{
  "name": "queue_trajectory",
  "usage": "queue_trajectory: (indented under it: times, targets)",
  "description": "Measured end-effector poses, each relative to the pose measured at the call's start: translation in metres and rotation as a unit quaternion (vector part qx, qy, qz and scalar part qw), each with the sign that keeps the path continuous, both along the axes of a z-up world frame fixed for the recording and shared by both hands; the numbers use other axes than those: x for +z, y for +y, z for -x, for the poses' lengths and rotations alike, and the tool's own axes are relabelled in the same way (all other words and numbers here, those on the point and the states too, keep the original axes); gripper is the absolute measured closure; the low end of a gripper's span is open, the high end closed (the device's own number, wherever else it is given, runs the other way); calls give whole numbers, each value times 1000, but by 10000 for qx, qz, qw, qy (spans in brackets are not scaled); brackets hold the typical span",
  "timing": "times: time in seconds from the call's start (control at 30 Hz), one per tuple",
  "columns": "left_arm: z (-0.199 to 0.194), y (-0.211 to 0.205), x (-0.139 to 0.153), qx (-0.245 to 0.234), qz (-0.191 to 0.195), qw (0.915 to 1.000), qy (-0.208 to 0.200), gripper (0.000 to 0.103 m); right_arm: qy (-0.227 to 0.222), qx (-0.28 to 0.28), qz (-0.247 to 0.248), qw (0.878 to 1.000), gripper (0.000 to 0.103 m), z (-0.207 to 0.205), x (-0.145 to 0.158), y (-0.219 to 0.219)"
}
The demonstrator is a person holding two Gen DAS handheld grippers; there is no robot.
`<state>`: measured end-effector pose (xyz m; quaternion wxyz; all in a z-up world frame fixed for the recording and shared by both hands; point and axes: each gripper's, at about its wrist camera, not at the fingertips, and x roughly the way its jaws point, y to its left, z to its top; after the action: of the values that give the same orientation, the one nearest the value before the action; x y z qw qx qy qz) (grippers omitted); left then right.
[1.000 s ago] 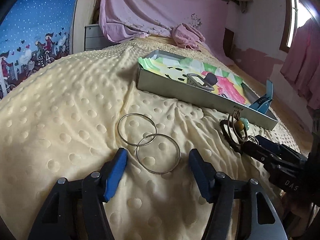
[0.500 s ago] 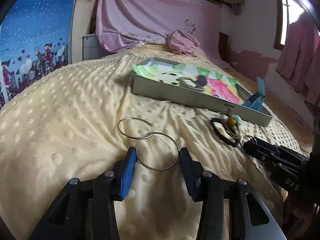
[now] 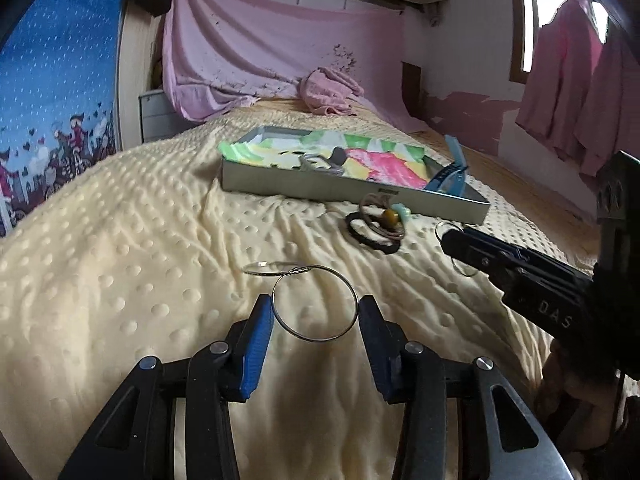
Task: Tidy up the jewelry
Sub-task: 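Grasp a large silver hoop earring with the left tool while the right tool grasps small silver rings, then carry both items over the grey tray and open both tools to release them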
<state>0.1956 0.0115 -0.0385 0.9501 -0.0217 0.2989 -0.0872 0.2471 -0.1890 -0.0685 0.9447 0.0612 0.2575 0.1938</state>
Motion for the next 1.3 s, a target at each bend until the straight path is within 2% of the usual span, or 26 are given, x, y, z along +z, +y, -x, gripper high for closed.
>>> queue_trajectory:
  times: [0.13,0.2,0.23,0.43,0.6,0.63,0.7,0.73,0.77,0.8,1.07,1.23,1.3]
  targets:
    - [1,-3,10,-89,30,9999,-41,62,-254,-102,-83,9996,79,8,8,-7]
    - [0,-4,16,-119,53,9999,-95,62,-291,-129,-148,9994,91,9,10,-10]
    - [-1,-5,18,-133,53,9998,-111,62,-297,-161,-171,9993,92,9,10,-12]
    - [-5,-8,26,-167,57,9997,-138,62,-215,-184,-236,9993,92,6,8,-14]
    - [-7,-8,9,-165,45,9998,122,62,162,-307,-260,9991,92,-1,-1,-17]
    - [-8,-7,5,-160,71,9997,175,62,277,-349,-282,9986,91,-4,-4,-19]
    - [-9,-5,-2,-138,121,9994,284,62,498,-416,-355,9973,81,-10,-10,-23]
    - [-9,-5,-4,-125,143,9993,317,62,575,-420,-406,9966,68,-11,-13,-25]
    - [-10,-3,-6,-113,186,9992,346,62,637,-435,-438,9961,60,-13,-15,-26]
    - [-10,-2,-6,-107,226,9990,358,62,647,-410,-451,9960,60,-14,-16,-25]
    - [-11,3,-9,-64,355,9986,376,62,903,-213,-10,9957,60,-22,-28,-4]
    - [-12,3,-8,-70,344,9987,372,62,947,-168,170,9952,77,-23,-29,4]
    - [-13,1,-5,-77,340,9988,344,62,934,-171,159,9954,77,-23,-29,5]
